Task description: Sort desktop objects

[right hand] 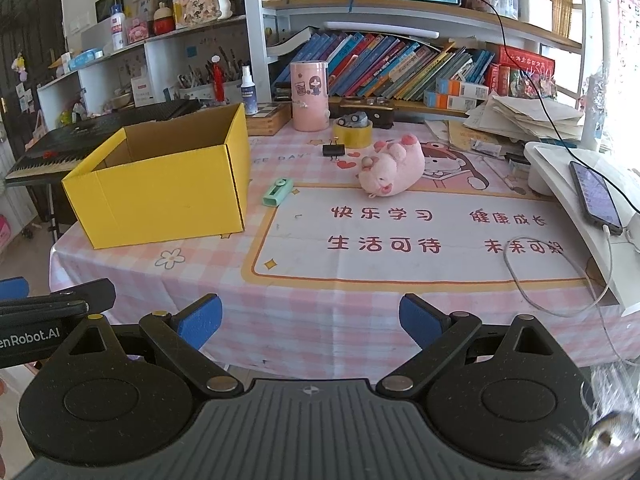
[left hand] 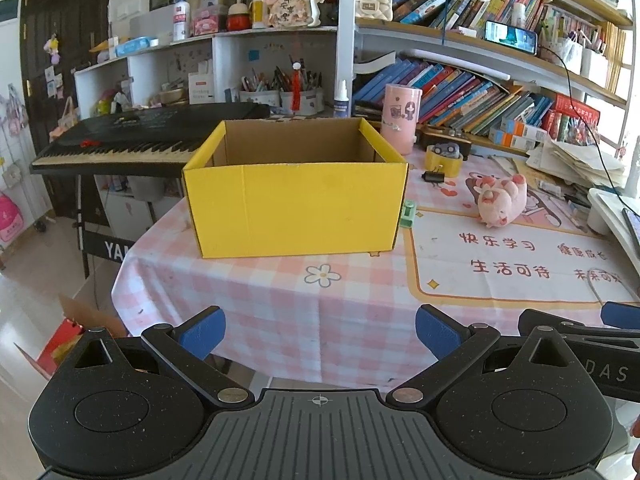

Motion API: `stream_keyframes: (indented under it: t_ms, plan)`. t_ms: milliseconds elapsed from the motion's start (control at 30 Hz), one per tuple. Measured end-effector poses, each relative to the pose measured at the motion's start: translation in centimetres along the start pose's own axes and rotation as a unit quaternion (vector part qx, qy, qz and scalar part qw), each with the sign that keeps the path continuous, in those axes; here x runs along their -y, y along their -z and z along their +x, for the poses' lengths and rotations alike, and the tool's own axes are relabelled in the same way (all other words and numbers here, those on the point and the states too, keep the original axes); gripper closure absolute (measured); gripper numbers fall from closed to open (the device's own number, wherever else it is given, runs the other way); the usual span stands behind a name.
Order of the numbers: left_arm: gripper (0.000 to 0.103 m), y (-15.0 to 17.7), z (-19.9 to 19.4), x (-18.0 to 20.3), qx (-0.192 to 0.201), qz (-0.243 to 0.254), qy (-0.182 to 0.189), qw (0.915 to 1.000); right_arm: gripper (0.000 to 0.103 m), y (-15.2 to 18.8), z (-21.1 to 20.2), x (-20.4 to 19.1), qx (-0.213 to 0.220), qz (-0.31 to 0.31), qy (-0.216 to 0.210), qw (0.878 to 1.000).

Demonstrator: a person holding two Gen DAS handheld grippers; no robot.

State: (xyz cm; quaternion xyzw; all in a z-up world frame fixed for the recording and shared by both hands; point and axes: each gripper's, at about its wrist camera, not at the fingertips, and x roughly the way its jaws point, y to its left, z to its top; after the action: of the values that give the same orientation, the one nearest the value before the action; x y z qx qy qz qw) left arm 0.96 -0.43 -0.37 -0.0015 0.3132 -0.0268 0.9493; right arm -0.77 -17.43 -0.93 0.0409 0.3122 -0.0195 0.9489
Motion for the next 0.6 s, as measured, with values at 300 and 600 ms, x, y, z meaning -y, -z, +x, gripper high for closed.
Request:
stream_keyframes:
  t_ms: [300, 600]
  plan:
    - [0.000, 0.19, 0.17, -0.40, -0.002, -0.004, 0.001, 1.0000, 0.007, -0.37, 0.54, -0.10, -0.004, -0.001, -0.003, 1.000]
    - [0.000, -0.06, 0.23, -0.72, 0.000, -0.007, 0.005, 1.0000, 0.007, -0.46, 0.55, -0.12, -0.004, -0.001, -0.003, 1.000]
